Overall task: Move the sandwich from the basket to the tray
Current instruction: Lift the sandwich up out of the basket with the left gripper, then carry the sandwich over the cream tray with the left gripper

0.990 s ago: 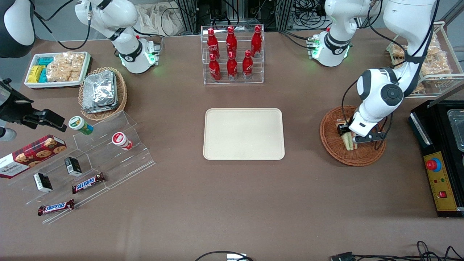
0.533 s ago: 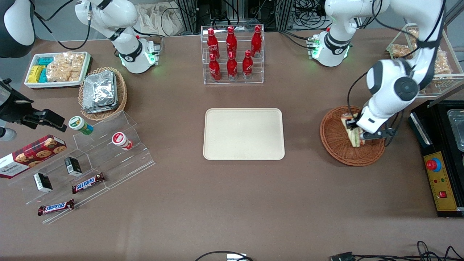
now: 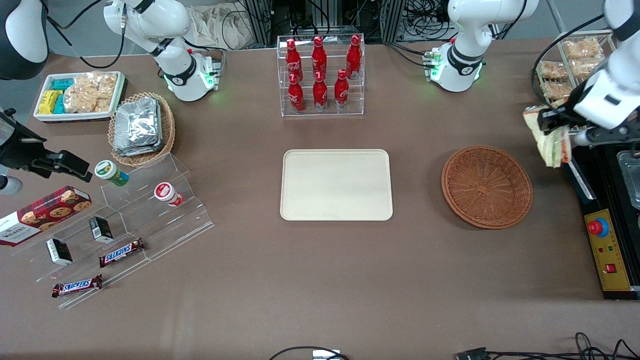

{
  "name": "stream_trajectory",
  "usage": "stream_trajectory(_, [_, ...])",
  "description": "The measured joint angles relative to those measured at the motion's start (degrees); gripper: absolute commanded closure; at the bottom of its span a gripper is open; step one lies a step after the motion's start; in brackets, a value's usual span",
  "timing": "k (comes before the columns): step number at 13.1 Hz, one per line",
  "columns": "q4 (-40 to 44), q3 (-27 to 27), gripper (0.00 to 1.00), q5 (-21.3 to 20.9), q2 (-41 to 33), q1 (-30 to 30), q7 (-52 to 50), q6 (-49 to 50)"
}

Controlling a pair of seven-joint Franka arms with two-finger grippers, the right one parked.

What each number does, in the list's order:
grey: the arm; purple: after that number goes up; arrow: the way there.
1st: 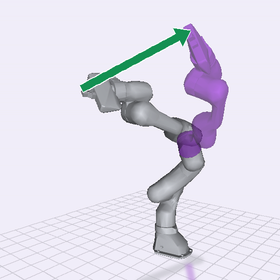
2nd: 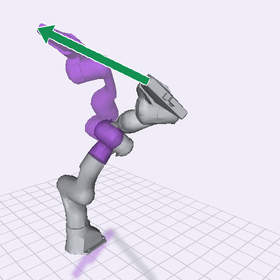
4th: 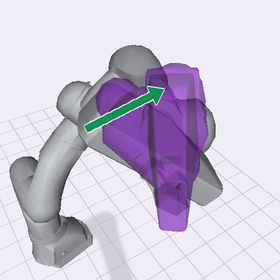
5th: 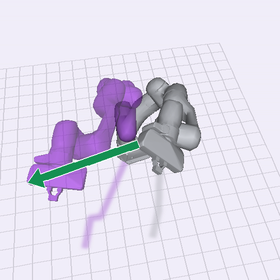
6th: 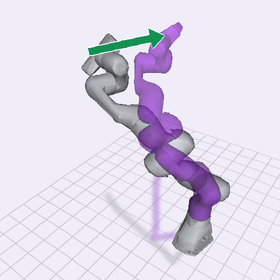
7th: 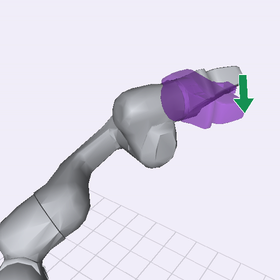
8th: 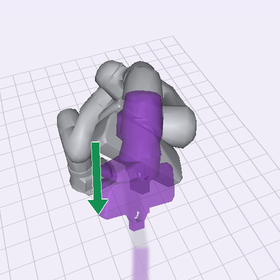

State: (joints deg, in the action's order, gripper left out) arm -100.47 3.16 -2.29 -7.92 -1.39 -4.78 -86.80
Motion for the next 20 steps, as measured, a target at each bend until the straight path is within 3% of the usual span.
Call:
stream_trajectory(3, [7.8,0.9,0.89,0.3,3.1,0.0,0.8,5.6])
stream_trajectory(5, [8.6,4.8,0.88,2.3,4.2,0.2,-0.3,5.9])
stream_trajectory(7, [8.6,11.5,0.88,4.0,5.5,0.4,-5.7,5.9])
stream_trajectory(10, [11.2,25.7,0.88,4.0,11.3,1.0,-21.9,3.8])
stream_trajectory(13, [13.5,34.1,0.87,0.1,18.8,1.9,-31.2,-1.4])
stream_trajectory(16, [8.6,34.6,0.87,-0.7,21.5,2.5,-31.6,-8.7])
stream_trajectory(20, [-8.0,34.9,0.88,-3.9,22.2,2.9,-31.5,-29.4])
